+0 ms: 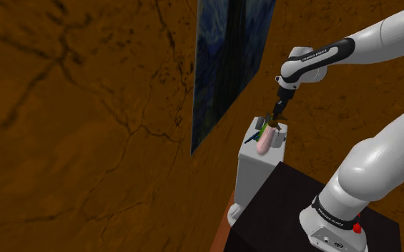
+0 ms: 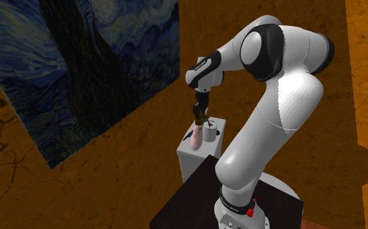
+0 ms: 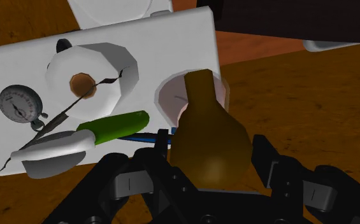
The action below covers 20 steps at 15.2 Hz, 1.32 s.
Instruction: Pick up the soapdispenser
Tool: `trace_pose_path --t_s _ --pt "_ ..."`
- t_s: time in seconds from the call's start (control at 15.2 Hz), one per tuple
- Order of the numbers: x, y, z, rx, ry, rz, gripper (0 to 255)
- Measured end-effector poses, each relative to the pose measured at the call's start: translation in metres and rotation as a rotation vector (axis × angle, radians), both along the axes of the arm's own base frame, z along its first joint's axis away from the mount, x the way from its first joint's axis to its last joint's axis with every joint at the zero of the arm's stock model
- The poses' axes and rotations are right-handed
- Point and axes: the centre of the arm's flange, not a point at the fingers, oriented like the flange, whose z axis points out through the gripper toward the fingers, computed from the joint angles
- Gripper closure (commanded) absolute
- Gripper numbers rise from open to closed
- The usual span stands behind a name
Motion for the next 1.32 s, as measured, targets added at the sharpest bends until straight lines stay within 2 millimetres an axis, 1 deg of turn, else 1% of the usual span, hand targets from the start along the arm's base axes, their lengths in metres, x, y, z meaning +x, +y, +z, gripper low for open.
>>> trace_pose_path --t_s 0.66,0.79,1.32 --pt "0.000 0.000 0.002 0.000 -0.001 0.000 255" --pt "0.000 0.000 0.009 0.000 0.000 0.000 255" --pt "0.000 -0.001 0.052 0.000 0.000 0.000 255"
